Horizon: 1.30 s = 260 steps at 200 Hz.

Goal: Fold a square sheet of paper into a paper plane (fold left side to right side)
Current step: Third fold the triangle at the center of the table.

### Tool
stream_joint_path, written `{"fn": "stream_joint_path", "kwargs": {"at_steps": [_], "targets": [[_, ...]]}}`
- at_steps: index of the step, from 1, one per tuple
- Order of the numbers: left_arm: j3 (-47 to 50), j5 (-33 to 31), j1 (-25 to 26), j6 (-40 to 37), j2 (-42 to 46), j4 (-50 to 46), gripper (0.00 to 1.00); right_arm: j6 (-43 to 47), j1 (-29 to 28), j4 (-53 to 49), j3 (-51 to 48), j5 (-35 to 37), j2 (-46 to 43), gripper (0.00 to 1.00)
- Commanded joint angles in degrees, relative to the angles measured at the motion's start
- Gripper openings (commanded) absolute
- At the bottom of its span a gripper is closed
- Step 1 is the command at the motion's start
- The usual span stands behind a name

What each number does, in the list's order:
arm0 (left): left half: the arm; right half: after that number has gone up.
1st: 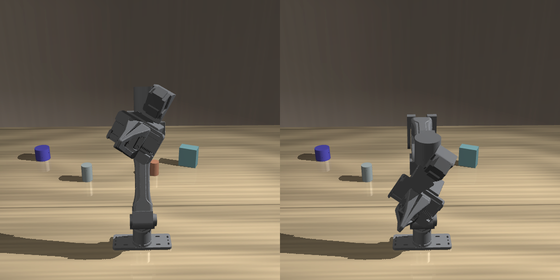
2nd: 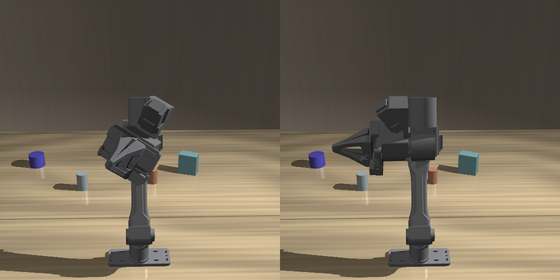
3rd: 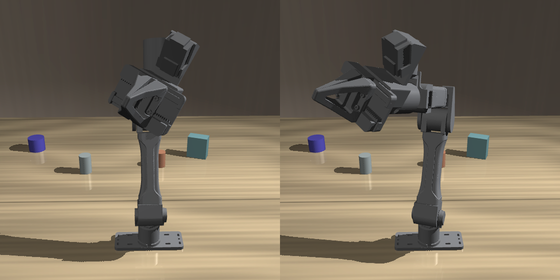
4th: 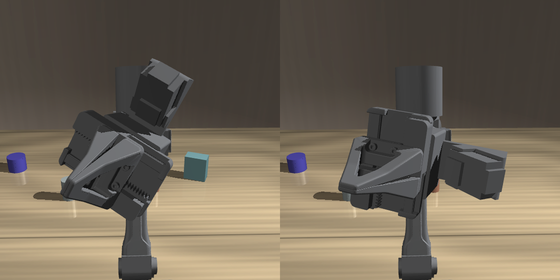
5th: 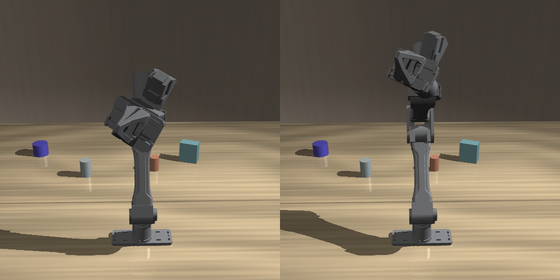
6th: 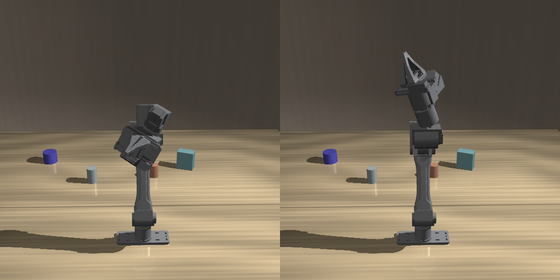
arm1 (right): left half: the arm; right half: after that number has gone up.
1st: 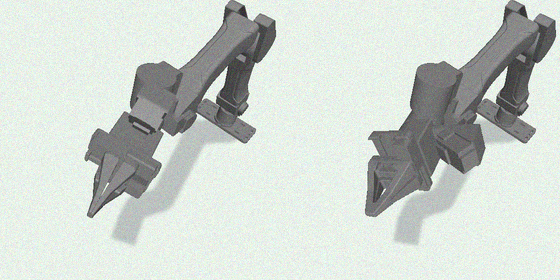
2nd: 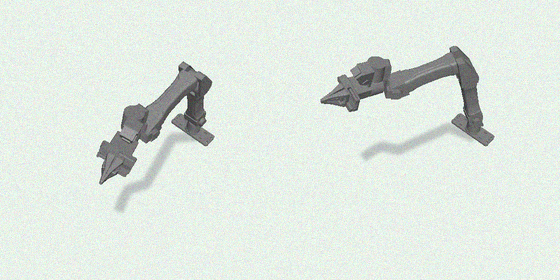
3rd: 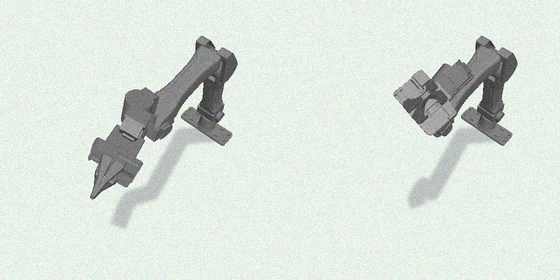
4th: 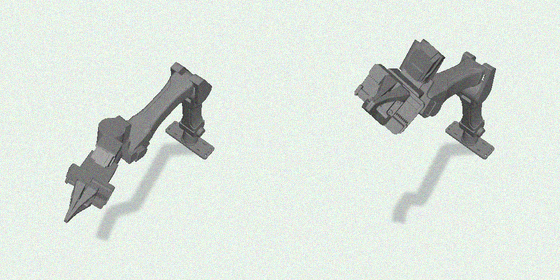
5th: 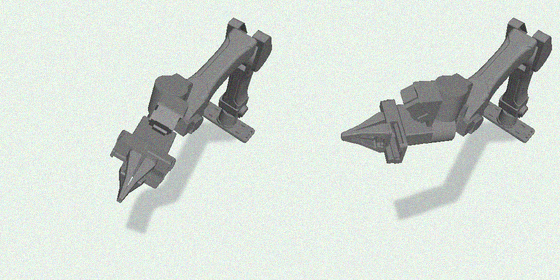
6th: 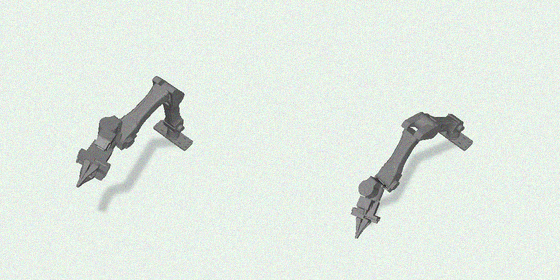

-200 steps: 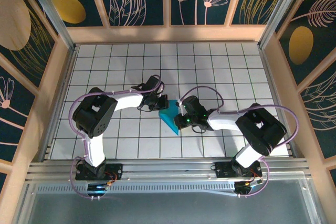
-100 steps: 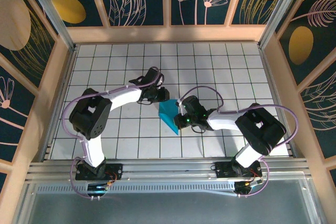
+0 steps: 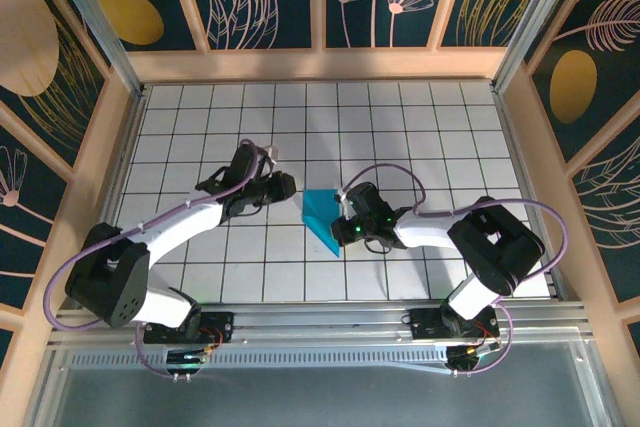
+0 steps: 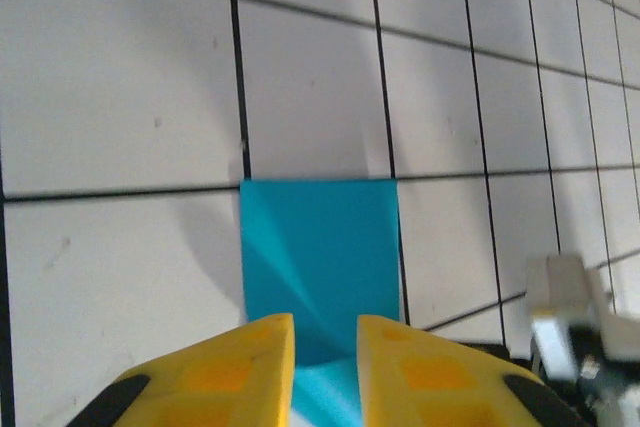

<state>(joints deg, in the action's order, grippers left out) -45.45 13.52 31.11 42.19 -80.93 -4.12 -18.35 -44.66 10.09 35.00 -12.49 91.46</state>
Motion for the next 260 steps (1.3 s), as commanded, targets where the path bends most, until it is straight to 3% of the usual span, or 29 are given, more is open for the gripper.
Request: {"fn": "stream_joint_path", "kwargs": {"at_steps": [1, 23, 106, 260], "targets": [[5.7, 6.8, 0.3, 4.9, 1.9, 8.7, 0.21, 0.9, 0.4, -4.0, 0.1, 0.7, 2.1, 0.0], [9.2, 10.0, 1.3, 7.7, 1.5, 12.3, 0.18, 0.9, 0.4, -3.8, 0.1, 0.7, 2.5, 0.0], [5.3, 9.8, 9.1, 10.1, -8.5, 14.1, 0.16, 0.9, 0.4, -4.1, 0.3, 0.4, 3.2, 0.0], [3.2, 7.5, 9.4, 9.2, -15.6, 13.0, 0.15, 1.5, 0.2, -5.5, 1.5, 0.5, 4.1, 0.0]]}}
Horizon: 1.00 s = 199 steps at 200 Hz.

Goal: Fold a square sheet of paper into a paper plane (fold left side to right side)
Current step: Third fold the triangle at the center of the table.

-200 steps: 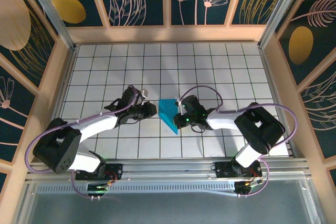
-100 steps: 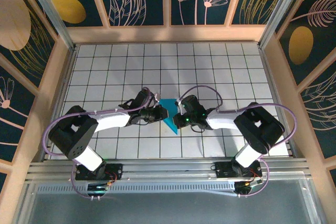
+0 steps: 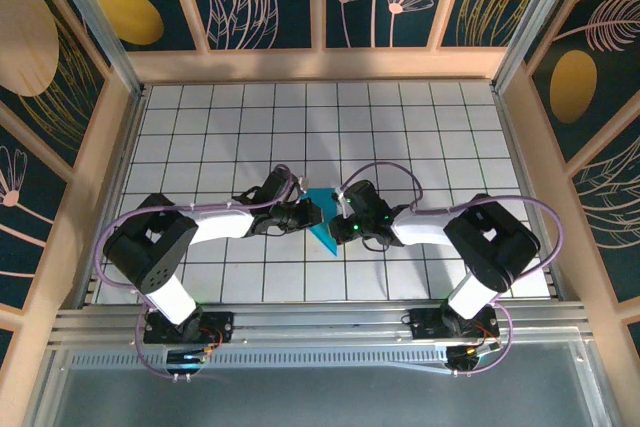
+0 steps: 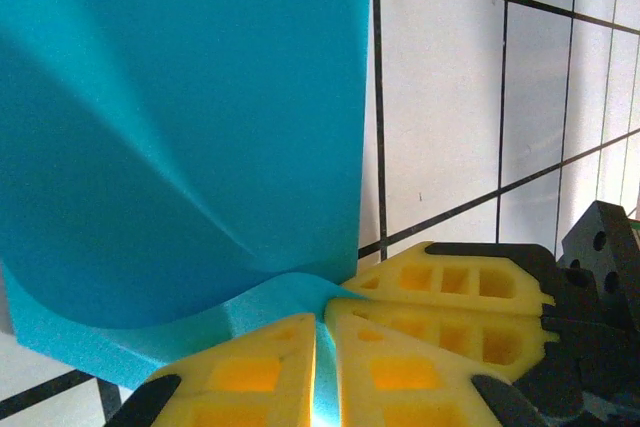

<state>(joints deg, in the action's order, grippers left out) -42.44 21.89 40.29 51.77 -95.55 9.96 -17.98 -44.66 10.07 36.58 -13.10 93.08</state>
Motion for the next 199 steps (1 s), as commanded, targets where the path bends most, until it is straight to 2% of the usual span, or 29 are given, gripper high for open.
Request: {"fn": "stream_joint_path", "kwargs": {"at_steps": [1, 199], "targets": [[0.2, -0.9, 0.2, -0.4, -0.9, -1.0, 0.15, 1.1, 0.3, -5.4, 0.0, 1.1, 2.5, 0.0], [2.9, -5.4, 0.2, -1.9, -1.5, -4.0, 0.14, 1.4, 0.2, -6.1, 0.4, 1.3, 2.9, 0.0]]}}
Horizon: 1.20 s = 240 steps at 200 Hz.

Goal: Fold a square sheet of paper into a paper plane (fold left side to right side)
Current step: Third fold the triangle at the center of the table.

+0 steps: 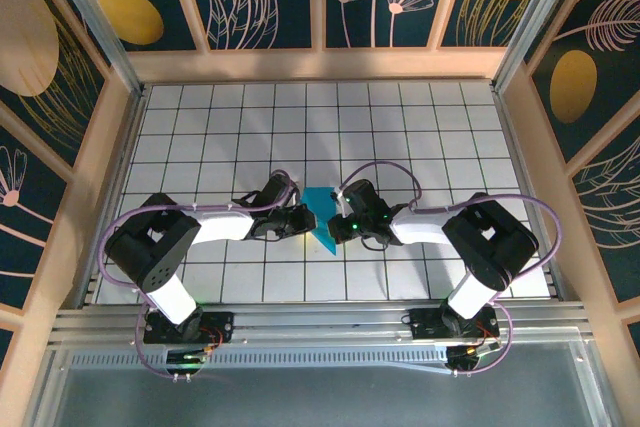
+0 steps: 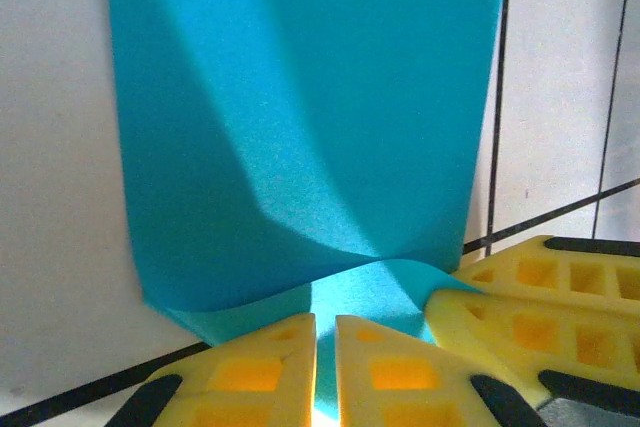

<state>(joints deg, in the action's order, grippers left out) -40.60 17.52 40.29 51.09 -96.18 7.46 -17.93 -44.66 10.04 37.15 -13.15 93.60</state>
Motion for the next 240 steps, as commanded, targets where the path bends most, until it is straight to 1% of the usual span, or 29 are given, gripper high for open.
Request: {"fn": "stream_joint_path", "kwargs": {"at_steps": [1, 77, 80, 90, 141, 178, 205, 240], "targets": [[1.1, -1.1, 0.2, -1.3, -0.9, -1.5, 0.14, 1.3, 0.2, -6.1, -0.2, 1.4, 2.4, 0.0], [2.2, -2.5, 0.3, -1.2, -1.7, -1.7, 0.14, 1.2, 0.3, -6.2, 0.4, 1.2, 2.5, 0.0], [2.2, -2.5, 0.2, -1.1, -3.1, -1.8, 0.14, 1.2, 0.3, -6.2, 0.5, 1.2, 2.4, 0.0], [2.3, -2.6, 0.2, -1.0, -3.6, -1.8, 0.13, 1.2, 0.3, -6.2, 0.7, 1.1, 2.3, 0.0], [2.4, -3.7, 0.1, -0.4, -4.3, -3.0, 0.12, 1.1, 0.4, -6.8, 2.4, 1.3, 1.8, 0.04], [2.7, -4.2, 0.2, -0.2, -4.5, -3.7, 0.11, 0.8, 0.4, -6.6, 3.7, 0.8, 1.5, 0.09], [2.8, -4.5, 0.2, -0.1, -4.7, -4.0, 0.11, -0.1, 0.5, -6.9, 4.8, 1.1, 0.0, 0.16], [2.7, -4.6, 0.2, -0.1, -4.7, -4.1, 0.11, -0.9, 1.2, -8.2, 6.0, 1.5, -3.3, 0.28]]}}
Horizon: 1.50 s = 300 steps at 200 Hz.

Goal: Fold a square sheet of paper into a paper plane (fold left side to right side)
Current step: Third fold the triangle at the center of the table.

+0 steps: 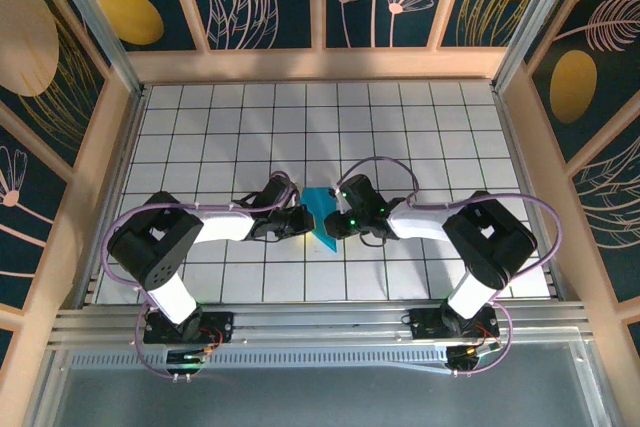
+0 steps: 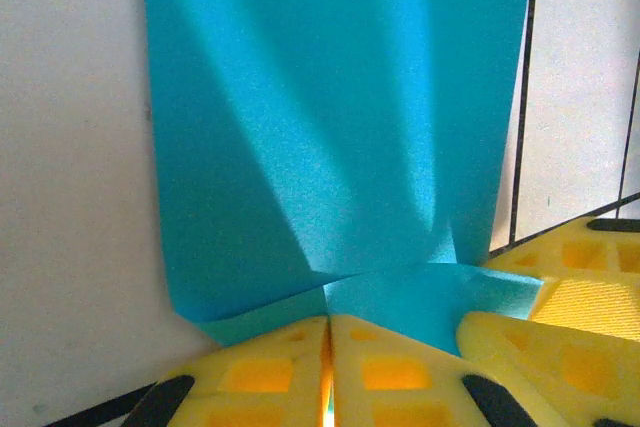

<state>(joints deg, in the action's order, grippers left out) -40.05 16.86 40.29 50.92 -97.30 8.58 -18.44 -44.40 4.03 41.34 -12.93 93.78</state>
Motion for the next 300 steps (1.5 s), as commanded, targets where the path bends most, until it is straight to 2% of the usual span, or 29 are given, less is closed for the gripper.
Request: {"fn": "stream_joint_path", "kwargs": {"at_steps": [1, 36, 58, 71, 103, 125, 176, 300], "targets": [[2.2, -3.9, 0.2, 0.1, -3.6, -5.2, 0.11, -0.4, 1.0, -2.3, 1.8, 1.3, -3.6, 0.29], [2.2, -4.0, 0.2, 0.2, -3.6, -5.2, 0.11, -1.6, 2.1, -5.8, 0.9, 2.1, -8.4, 0.42], [2.1, -4.0, 0.2, 0.2, -3.4, -5.2, 0.11, -3.4, 2.4, -8.1, -0.6, 0.9, -12.5, 0.43], [1.9, -4.2, 0.2, 0.1, -3.4, -5.3, 0.11, -5.0, 2.5, -8.4, -1.8, -2.1, -15.0, 0.4], [1.6, -4.4, 0.2, 0.0, -3.4, -5.6, 0.11, -11.4, 2.2, -6.7, -5.2, -13.3, -17.4, 0.13], [1.4, -4.6, 0.2, 0.1, -3.6, -5.8, 0.11, -13.7, -0.1, -6.0, -5.8, -15.0, -16.2, 0.02], [1.0, -5.1, 0.2, -0.2, -3.6, -6.2, 0.11, -16.5, -1.2, 0.1, -6.8, -14.5, -11.1, 0.0], [0.3, -5.0, 0.2, -0.5, -3.5, -6.4, 0.11, -15.6, -0.9, -0.6, -7.5, -13.5, -6.0, 0.0]]}}
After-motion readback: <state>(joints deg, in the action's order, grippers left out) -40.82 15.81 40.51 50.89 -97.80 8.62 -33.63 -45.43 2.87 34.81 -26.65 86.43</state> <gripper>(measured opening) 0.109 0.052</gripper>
